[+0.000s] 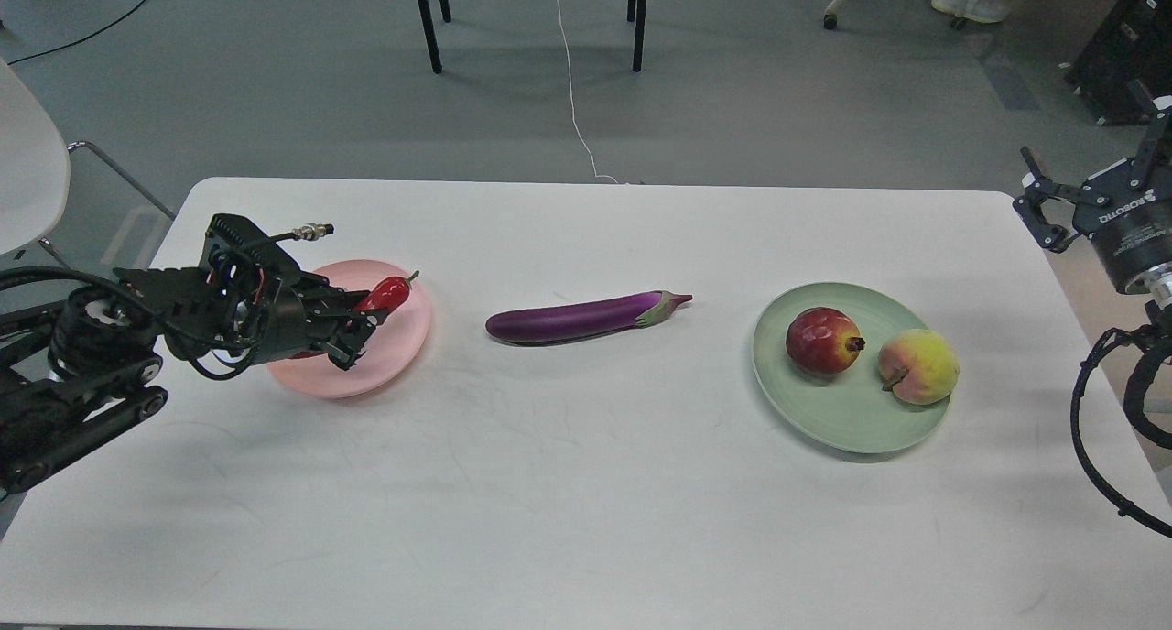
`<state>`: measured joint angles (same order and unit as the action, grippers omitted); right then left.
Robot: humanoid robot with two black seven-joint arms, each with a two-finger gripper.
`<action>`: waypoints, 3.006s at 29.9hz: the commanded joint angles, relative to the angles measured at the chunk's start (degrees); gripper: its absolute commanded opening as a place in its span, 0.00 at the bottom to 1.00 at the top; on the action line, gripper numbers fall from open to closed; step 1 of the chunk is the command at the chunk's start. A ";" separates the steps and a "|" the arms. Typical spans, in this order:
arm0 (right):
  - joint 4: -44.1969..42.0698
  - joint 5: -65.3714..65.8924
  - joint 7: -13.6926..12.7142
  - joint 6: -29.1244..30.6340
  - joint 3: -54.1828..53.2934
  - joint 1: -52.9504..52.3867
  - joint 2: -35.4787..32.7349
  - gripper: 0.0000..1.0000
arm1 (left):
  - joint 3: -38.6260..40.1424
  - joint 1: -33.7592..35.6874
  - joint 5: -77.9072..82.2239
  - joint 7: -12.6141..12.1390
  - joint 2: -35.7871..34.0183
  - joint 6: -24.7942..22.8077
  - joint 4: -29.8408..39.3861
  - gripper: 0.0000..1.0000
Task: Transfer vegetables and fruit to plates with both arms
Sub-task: 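Reach the left gripper to the purple eggplant and grasp it, then lift the eggplant onto the pink plate beside the chili, release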
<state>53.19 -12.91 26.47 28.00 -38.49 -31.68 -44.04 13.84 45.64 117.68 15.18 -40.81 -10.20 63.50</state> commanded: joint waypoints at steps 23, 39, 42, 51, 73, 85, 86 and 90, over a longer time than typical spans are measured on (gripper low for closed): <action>0.33 -0.18 0.16 0.00 -1.06 2.58 -2.28 0.98 | -1.00 9.64 -3.24 -1.21 16.62 -0.17 0.76 0.86; 0.42 -0.27 0.69 0.00 -3.34 6.98 -4.30 0.98 | -9.09 10.69 -1.13 -1.38 32.46 1.24 -19.20 0.85; 0.42 -0.18 0.69 0.00 -3.87 6.98 -4.30 0.98 | -11.10 10.87 -1.05 -1.38 32.73 1.41 -20.34 0.84; 0.42 -0.18 0.60 0.00 -4.40 6.98 -4.30 0.98 | -15.86 10.87 -1.05 -1.03 32.81 3.52 -21.49 0.44; 0.51 -0.09 0.51 0.00 -4.93 6.89 -4.56 0.98 | -14.27 18.34 -6.85 1.24 0.84 1.41 2.94 0.21; 2.96 -0.01 0.51 0.00 -5.01 6.81 -4.65 0.98 | -16.30 9.03 -6.67 3.19 -7.62 3.43 -2.85 0.22; 3.32 -0.09 0.51 0.00 -5.01 6.81 -4.65 0.98 | -16.30 8.59 -6.67 3.10 -7.44 3.96 -3.38 0.23; 4.46 -0.09 0.51 0.00 -5.01 6.81 -4.91 0.98 | -16.21 7.36 -6.94 2.83 -6.83 5.46 -5.40 0.37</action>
<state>56.99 -12.99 26.98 28.00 -43.48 -24.87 -48.78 -2.47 53.83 110.87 18.21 -48.20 -5.52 59.69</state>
